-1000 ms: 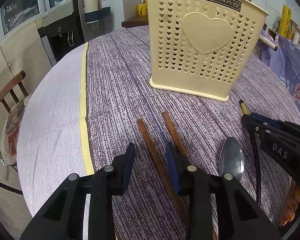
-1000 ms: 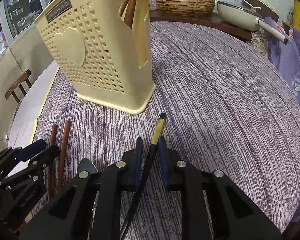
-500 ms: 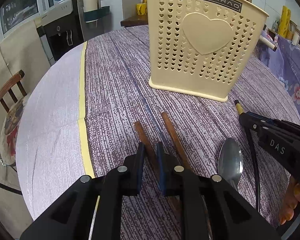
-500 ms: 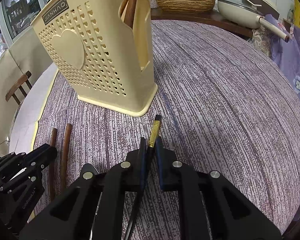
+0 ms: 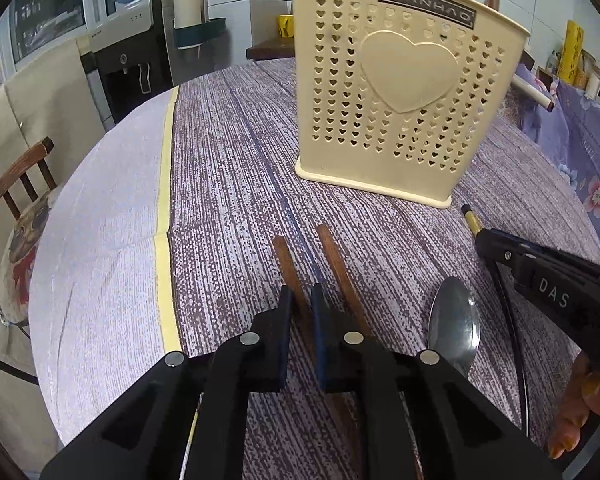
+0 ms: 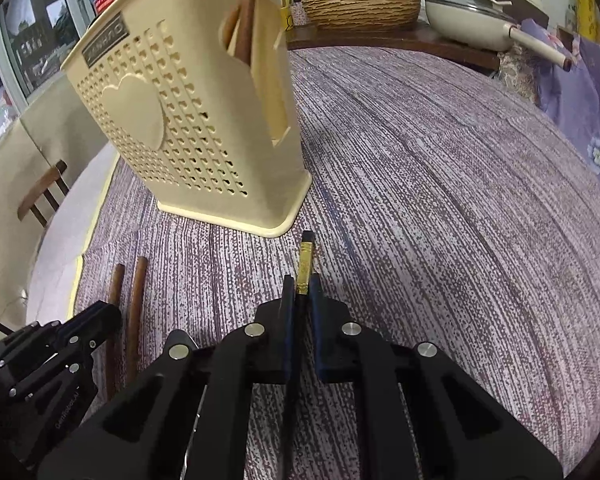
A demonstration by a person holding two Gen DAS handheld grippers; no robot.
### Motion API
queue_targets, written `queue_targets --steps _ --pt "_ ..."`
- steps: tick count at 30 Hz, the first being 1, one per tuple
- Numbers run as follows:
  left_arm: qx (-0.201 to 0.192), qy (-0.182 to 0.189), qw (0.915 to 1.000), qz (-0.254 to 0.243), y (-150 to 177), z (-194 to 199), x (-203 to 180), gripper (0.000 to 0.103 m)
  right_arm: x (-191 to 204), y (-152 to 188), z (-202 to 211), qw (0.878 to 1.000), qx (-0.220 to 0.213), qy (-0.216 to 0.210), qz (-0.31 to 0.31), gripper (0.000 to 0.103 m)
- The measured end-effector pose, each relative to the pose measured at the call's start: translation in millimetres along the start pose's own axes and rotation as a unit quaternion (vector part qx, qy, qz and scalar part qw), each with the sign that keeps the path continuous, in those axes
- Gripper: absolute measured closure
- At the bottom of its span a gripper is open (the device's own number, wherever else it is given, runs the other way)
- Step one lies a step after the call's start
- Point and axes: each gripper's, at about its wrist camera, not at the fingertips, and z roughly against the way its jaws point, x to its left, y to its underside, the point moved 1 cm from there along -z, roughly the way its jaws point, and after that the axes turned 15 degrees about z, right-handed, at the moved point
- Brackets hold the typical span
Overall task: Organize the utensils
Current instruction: 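Close right tool on a black gold-tipped chopstick while left tool grasps a wooden chopstick, then lift both chopsticks and carry them toward the cream holder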
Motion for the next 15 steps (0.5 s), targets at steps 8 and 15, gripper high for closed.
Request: queue_targets --steps 8,15 --pt "-0.007 0.018 0.9996 0.019 -7 5 4 0.094 -12 1 10 0.999 -0.019 -0.039 -0.029 0.095" --pt "-0.03 0.042 0.9983 0.029 -17 25 6 0.095 -11 -3 37 0.996 -0.068 -0.058 -0.02 0.095"
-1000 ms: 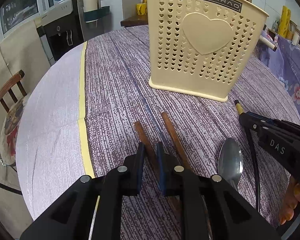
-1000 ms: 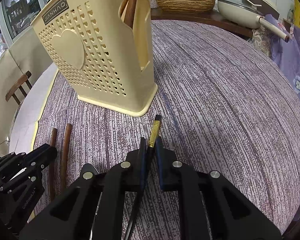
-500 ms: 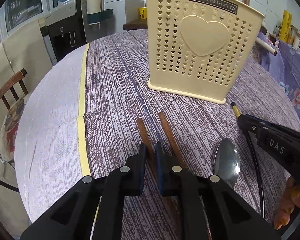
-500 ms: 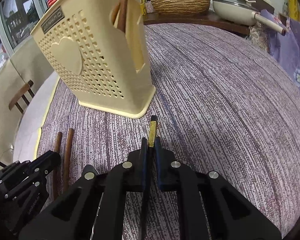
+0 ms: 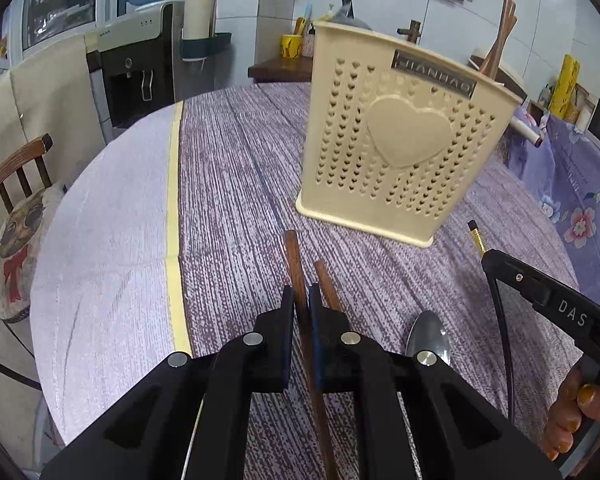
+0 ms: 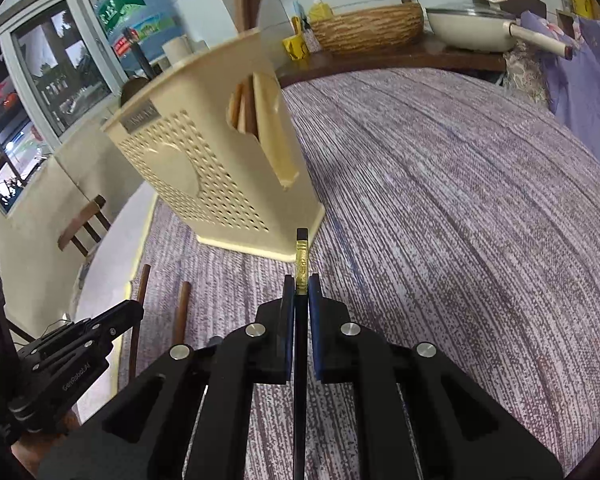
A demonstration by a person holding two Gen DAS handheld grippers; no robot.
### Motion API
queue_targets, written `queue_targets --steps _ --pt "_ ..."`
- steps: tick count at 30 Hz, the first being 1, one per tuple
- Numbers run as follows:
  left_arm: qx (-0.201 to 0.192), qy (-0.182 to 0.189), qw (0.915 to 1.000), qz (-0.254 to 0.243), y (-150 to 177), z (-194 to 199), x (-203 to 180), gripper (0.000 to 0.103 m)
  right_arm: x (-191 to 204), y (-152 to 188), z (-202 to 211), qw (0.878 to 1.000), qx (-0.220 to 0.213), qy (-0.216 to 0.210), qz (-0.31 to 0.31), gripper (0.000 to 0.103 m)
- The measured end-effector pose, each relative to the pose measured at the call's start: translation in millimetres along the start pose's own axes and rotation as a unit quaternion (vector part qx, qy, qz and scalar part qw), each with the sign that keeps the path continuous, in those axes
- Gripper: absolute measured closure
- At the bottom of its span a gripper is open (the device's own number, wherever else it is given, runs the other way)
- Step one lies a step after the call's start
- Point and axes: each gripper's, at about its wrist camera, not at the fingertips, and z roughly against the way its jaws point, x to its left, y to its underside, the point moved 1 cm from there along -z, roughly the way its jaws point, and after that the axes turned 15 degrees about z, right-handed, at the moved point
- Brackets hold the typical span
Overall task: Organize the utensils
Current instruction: 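Lift both chopsticks and carry them toward the cream holder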
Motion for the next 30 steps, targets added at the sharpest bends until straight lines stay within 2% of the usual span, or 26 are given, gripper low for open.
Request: queue_targets --steps 6,15,23,30 --pt "-0.027 0.032 0.9991 0.005 -13 24 0 0.095 8 -8 39 0.998 -0.053 -0.025 0.027 0.095" --pt "-0.098 0.066 0.9931 -0.004 -30 81 -2 0.095 12 -24 106 0.986 -0.131 -0.078 0.064 0.095" --pt "-0.142 0.079 0.9867 -0.011 -39 106 -3 0.095 18 -31 140 0.978 -0.158 -0.096 0.101 0.095" --pt "-0.16 0.088 0.983 -0.02 -44 117 -7 0.095 20 -38 150 0.974 -0.173 -0.1 0.111 0.095"
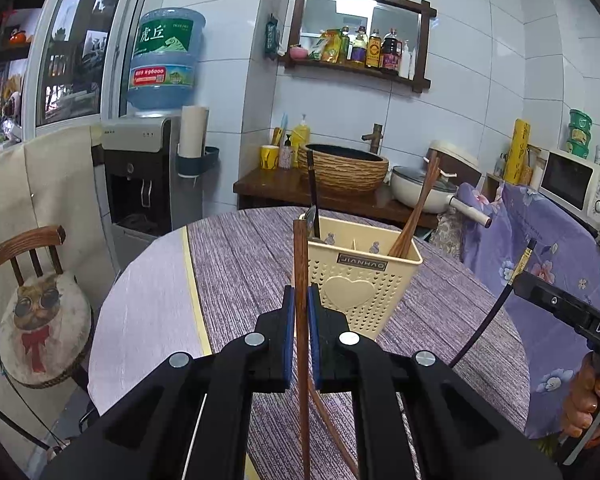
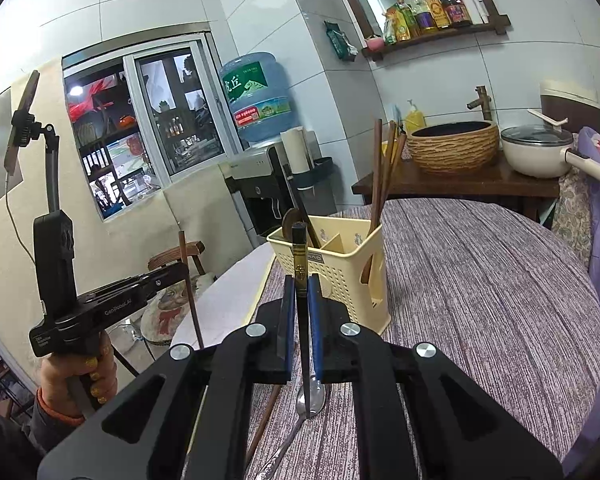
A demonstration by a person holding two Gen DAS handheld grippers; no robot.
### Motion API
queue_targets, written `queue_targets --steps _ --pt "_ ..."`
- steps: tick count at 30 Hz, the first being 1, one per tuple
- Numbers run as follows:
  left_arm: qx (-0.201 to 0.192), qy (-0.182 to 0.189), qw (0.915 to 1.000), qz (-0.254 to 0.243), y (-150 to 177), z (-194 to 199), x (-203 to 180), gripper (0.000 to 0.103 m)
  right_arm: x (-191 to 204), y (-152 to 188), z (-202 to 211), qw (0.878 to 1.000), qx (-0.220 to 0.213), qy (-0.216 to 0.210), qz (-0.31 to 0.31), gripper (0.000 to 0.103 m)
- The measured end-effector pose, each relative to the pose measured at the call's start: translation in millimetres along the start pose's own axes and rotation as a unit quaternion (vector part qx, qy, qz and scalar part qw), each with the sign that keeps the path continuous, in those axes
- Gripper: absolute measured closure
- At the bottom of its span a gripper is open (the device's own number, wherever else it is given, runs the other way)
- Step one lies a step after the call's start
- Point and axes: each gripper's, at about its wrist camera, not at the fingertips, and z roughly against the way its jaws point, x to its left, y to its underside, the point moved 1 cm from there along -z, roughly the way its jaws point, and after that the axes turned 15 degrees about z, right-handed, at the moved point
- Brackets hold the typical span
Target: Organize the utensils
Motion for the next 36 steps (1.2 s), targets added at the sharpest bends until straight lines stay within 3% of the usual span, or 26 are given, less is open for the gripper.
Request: queue_targets --steps 14,24,28,33,35,36 --pt "-0.012 0.025 0.9996 0.008 -28 7 -3 0.096 3 -31 -4 1.0 -0.01 -0.012 0.022 0.095" --pt "-0.028 0.068 0.9972 -0.015 -82 20 -32 0.102 -2 -83 -12 0.999 -0.022 -0.023 0.033 0.095" --pt "-0.032 0.065 0.9971 -0.024 -90 19 -39 0.102 0 -93 -23 0.999 -0.015 -0.013 0.043 0.095" --pt "-0.014 0.035 0.9991 -0.021 -72 0 -25 0.101 -3 -82 -29 0.999 -0.012 -0.011 0.031 0.095" --pt "-0.002 0.014 0.9999 -0.006 -64 -13 -9 0.092 -5 -80 -28 0.999 -0.011 -0.008 0.029 0.095" --pt "0.002 0.002 1.0 0.003 -62 -18 -1 0.072 -6 -80 -27 1.0 -0.011 -0.007 0.028 0.095"
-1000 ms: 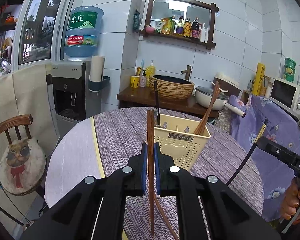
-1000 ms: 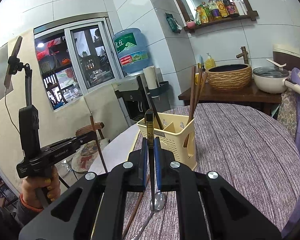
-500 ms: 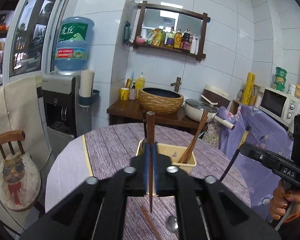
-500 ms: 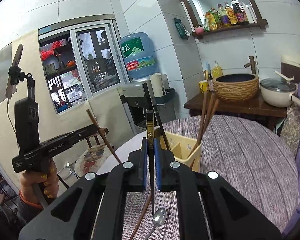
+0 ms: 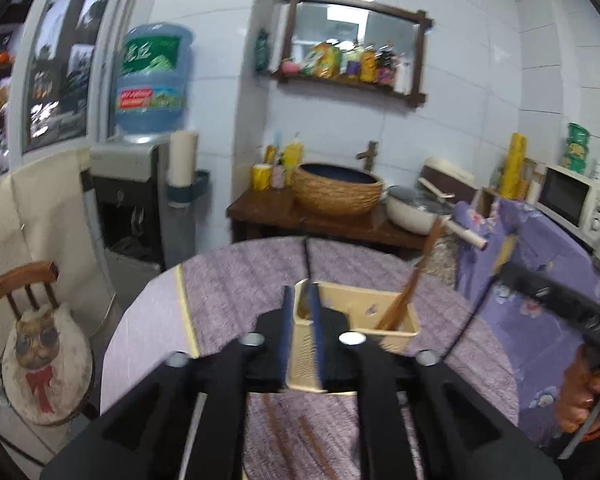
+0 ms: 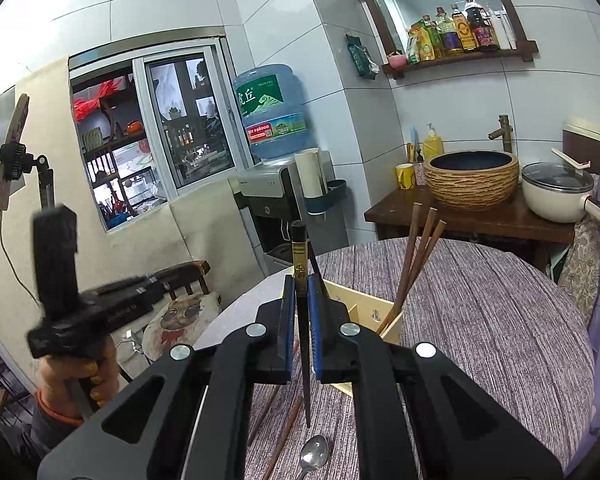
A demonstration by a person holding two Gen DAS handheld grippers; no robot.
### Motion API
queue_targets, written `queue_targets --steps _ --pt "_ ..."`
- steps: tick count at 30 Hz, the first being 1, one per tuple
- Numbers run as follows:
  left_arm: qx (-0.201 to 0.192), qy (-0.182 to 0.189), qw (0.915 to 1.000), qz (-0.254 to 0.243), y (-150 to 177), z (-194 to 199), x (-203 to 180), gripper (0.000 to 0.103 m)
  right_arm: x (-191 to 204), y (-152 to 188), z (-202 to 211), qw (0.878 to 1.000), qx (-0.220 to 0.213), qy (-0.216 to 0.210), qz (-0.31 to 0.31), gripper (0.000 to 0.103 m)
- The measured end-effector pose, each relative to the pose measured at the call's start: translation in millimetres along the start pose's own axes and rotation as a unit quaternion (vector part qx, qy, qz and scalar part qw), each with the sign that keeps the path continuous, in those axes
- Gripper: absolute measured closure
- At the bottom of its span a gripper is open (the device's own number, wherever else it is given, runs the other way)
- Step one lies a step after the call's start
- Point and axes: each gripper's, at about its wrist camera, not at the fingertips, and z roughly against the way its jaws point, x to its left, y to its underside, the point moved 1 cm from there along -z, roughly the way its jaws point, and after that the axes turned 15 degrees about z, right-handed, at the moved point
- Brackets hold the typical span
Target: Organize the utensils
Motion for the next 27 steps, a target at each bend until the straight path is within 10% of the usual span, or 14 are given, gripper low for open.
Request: queue_targets --steps 2,12,27 --pt "0.02 -0.026 0.999 0.031 5 -16 23 0.053 -1 -1 3 1.0 -0.002 0.0 -0.001 0.095" --pt "0.141 -0.112 0.9836 -0.004 69 -95 49 0.053 2 4 7 1.0 0.0 0.006 0.005 0.095" --pt "0.21 -0.162 0.9638 -0.021 105 -173 56 0.079 3 5 15 1.0 -0.008 0.007 0.002 0.095"
